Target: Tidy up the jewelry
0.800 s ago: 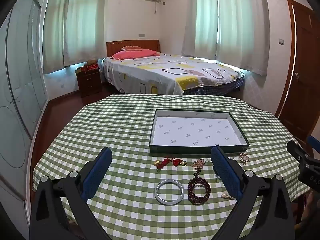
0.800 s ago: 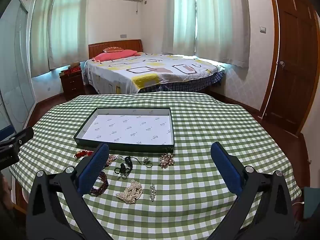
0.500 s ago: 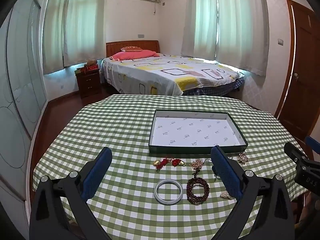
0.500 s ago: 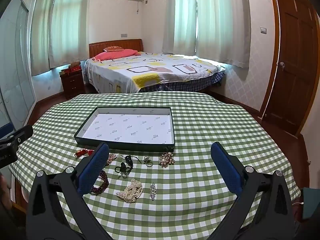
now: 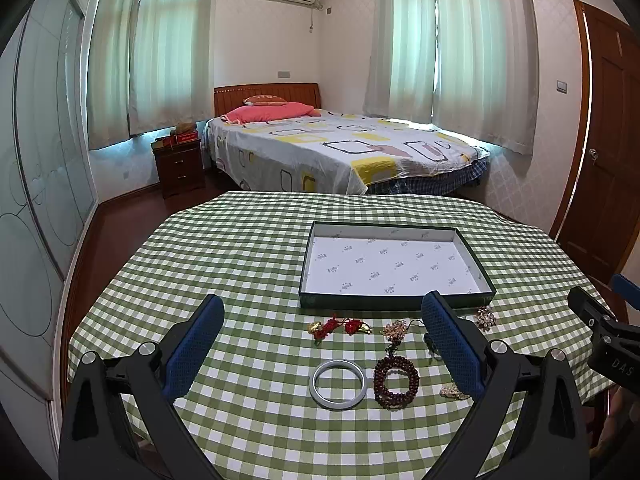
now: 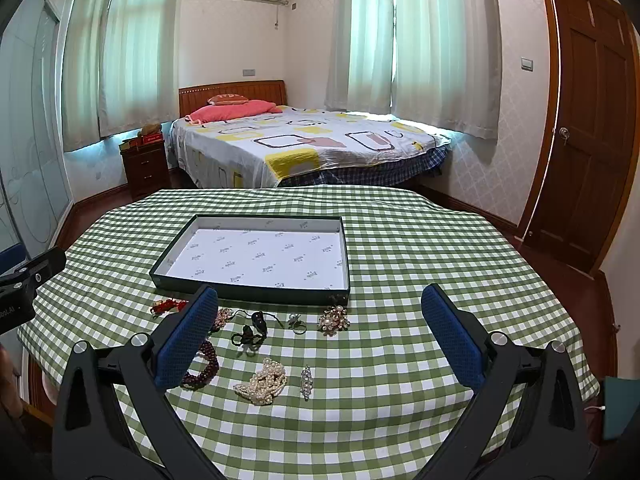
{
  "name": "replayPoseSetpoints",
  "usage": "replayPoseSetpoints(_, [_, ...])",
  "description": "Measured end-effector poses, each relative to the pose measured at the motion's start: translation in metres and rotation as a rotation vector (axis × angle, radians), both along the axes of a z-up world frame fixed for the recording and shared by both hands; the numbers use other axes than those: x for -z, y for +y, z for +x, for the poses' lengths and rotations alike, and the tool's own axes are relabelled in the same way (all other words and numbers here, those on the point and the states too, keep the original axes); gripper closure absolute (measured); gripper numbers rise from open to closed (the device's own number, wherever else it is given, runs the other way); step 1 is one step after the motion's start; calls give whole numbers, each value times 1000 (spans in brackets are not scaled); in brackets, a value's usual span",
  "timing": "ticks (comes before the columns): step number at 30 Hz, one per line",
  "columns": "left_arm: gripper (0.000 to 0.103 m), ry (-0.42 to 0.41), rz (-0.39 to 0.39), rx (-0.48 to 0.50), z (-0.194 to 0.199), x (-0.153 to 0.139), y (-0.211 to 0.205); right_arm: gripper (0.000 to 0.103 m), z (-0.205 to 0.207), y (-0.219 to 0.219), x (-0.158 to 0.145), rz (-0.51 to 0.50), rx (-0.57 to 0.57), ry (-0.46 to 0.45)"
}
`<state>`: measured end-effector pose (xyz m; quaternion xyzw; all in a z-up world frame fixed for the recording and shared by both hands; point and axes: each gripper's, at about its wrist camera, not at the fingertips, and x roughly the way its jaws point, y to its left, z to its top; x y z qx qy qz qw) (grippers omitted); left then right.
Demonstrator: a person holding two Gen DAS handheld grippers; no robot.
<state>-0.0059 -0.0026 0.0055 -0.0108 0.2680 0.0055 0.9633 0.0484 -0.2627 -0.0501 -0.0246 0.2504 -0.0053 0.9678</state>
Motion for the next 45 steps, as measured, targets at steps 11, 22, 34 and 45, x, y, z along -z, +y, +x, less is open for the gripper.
replayPoseSetpoints(11, [7,1,-2,-6,0,-1,1,4,0,-1,1,-2,-3,1])
replayPoseSetpoints(22, [7,14,-11,-6,0,1,2,4,0,0,1,-3,-3,0])
replayPoseSetpoints(34, [7,17,-12,-6,0,2,1,4,0,1,1,-3,-3,1])
replayPoseSetpoints(45, [7,17,-12,-6,0,2,2,4,0,1,1,-4,-4,1])
